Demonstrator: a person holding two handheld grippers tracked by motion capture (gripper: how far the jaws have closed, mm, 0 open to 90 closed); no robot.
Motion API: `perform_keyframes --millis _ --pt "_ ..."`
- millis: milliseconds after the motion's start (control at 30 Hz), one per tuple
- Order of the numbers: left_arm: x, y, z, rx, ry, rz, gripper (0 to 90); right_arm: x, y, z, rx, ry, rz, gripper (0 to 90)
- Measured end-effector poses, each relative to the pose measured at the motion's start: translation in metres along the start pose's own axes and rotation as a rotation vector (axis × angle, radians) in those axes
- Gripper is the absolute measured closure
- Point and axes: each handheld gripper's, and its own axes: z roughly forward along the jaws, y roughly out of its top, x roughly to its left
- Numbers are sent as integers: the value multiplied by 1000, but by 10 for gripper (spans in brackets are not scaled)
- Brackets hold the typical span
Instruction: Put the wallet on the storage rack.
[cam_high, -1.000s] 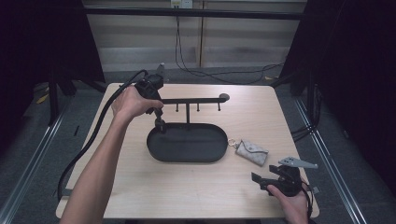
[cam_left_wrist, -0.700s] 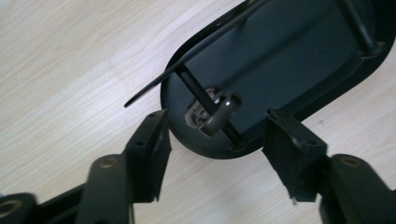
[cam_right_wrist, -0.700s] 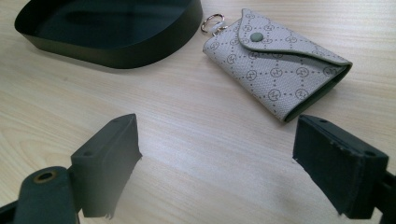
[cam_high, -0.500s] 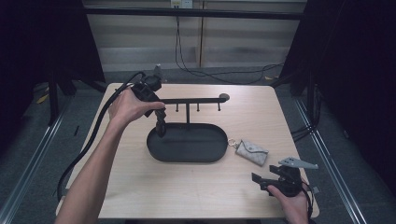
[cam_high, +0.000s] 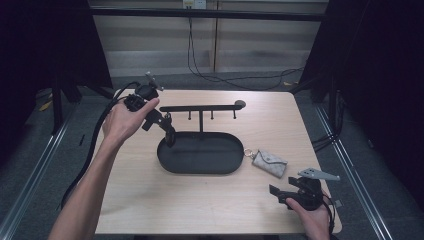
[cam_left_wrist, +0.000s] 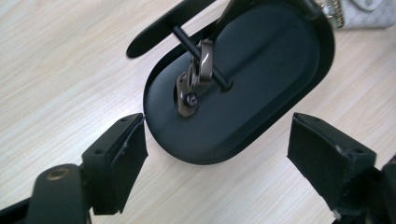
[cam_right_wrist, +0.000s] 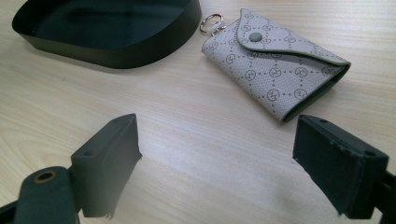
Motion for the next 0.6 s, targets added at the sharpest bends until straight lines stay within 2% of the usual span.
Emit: perform_keyframes --millis 267,300,400,433,467,533,567,600 --pt "6 -26 -4 -64 5 20 205 1 0 2 1 -2 1 144" --pt "8 -32 -4 -73 9 32 218 1 0 1 1 -2 1 144" --pt "12 -43 -3 -126 14 26 222 1 1 1 1 -2 -3 146" --pt "14 -48 -3 -144 18 42 222 1 1 1 2 -2 -4 146" --pt "15 -52 -2 -164 21 39 222 1 0 1 3 -1 -4 146" --pt "17 -58 -1 -164 27 64 222 1 0 1 1 -2 -3 146" --pt "16 -61 1 -184 21 49 222 1 0 1 1 -2 -3 146" --pt "17 -63 1 -184 21 56 221 1 0 0 -3 -4 -1 147"
